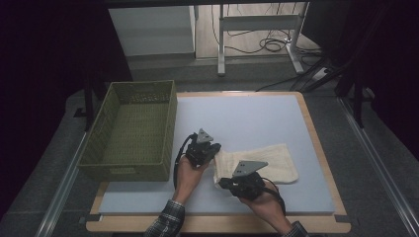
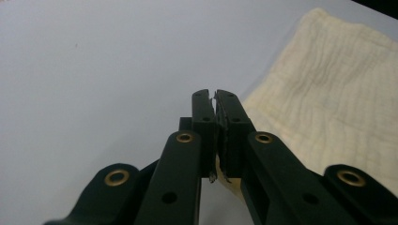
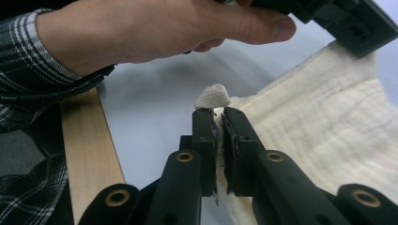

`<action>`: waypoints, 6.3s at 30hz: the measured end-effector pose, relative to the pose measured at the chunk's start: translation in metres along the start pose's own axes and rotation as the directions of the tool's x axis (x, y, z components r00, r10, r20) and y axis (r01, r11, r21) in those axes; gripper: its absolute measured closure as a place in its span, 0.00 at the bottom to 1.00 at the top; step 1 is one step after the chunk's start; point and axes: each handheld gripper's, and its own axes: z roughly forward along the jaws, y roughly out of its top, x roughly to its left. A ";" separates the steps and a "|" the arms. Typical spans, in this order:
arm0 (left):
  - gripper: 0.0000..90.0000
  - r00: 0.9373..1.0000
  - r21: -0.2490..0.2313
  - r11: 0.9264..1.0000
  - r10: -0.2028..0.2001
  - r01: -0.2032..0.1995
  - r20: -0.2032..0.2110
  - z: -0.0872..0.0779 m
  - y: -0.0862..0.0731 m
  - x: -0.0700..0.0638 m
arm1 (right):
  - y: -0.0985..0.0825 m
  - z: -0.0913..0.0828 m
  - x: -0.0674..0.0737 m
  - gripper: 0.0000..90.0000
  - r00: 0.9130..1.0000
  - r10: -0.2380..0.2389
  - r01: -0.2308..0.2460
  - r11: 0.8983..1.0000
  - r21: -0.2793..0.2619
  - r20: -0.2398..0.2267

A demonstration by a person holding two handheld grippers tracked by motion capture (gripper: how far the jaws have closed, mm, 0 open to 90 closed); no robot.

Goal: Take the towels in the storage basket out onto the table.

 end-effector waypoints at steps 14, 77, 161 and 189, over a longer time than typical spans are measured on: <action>0.97 0.996 -0.021 0.997 0.076 -0.075 0.044 0.031 0.032 -0.022 | -0.024 -0.045 -0.030 0.93 0.992 0.083 -0.078 0.995 -0.053 0.092; 0.40 0.984 0.015 0.988 0.154 -0.156 0.089 0.100 0.070 -0.061 | -0.111 -0.167 -0.102 0.61 0.843 0.257 -0.247 0.965 -0.085 0.473; 0.92 0.987 0.118 0.989 0.077 -0.094 0.142 0.056 0.052 -0.031 | -0.078 -0.116 -0.105 0.92 0.917 0.351 -0.346 0.936 -0.061 0.190; 0.91 0.993 0.267 0.957 0.107 -0.115 0.043 -0.015 0.081 0.000 | -0.014 -0.090 -0.093 0.92 0.953 0.290 -0.282 0.955 -0.093 0.090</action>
